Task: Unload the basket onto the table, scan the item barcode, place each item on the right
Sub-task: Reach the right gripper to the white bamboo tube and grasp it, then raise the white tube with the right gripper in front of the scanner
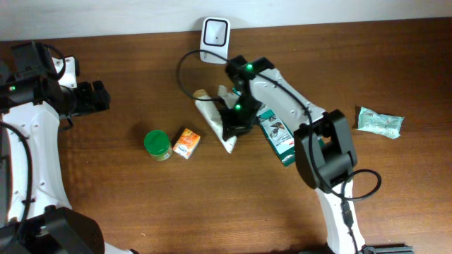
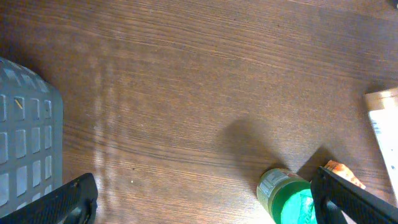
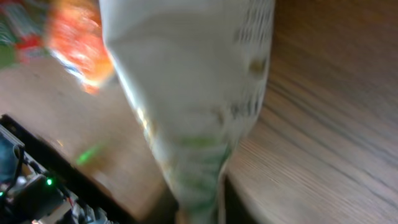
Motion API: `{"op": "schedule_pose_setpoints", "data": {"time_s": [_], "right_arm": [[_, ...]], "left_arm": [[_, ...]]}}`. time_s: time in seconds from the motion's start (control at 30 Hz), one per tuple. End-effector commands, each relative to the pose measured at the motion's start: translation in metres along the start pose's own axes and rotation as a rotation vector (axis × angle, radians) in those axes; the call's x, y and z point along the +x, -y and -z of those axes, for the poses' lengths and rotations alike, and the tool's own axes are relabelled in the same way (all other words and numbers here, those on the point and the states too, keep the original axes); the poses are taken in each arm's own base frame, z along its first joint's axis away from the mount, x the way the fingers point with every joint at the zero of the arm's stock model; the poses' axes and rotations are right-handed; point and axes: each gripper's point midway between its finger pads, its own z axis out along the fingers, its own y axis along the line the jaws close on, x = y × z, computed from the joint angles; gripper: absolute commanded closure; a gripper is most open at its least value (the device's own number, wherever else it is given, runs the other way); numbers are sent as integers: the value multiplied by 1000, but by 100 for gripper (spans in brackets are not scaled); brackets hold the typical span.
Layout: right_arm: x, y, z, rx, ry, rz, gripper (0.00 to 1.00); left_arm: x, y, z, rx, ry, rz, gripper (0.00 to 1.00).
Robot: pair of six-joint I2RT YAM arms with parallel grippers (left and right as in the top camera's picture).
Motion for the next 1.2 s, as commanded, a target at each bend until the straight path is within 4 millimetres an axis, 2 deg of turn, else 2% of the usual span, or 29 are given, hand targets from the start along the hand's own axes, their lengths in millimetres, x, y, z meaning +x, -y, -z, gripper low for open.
{"op": "schedule_pose_setpoints", "data": {"time_s": [0.0, 0.07, 0.17, 0.33, 0.4, 0.5, 0.67, 0.77, 0.83, 1.0, 1.07, 1.1, 1.13, 1.17], "right_arm": [[18, 2, 1, -30, -35, -30, 36], [24, 11, 1, 23, -57, -4, 30], [16, 21, 5, 58, -26, 64, 30], [-42, 33, 49, 71, 211, 134, 30], [-60, 40, 59, 74, 289, 149, 30], [-68, 39, 56, 67, 311, 184, 30], [-71, 13, 27, 80, 290, 289, 31], [-74, 16, 6, 75, 261, 261, 32], [-72, 22, -8, 70, 229, 238, 37], [-69, 33, -24, 71, 186, 190, 51], [-67, 39, -30, 68, 170, 161, 67], [-66, 42, -30, 64, 166, 145, 87], [-66, 41, -29, 49, 167, 144, 96], [-66, 34, -24, -9, 175, 143, 96]], "left_arm": [[-4, -2, 4, 0, 15, -12, 1], [-4, -2, 4, 0, 15, -11, 1], [-4, -2, 4, 0, 15, -12, 1], [-4, -2, 4, 0, 15, -11, 1], [-4, -2, 4, 0, 15, -11, 1], [-4, -2, 4, 0, 15, -12, 1], [-4, -2, 4, 0, 15, -12, 1], [-4, -2, 4, 0, 15, -12, 1], [-4, -2, 4, 0, 15, -11, 1], [-3, -2, 4, 0, 14, -11, 1], [-3, -2, 4, 0, 14, -11, 1], [-3, -2, 4, 0, 14, -11, 1], [-3, -2, 4, 0, 14, -12, 1], [-3, -2, 4, 0, 14, -12, 1]]}}
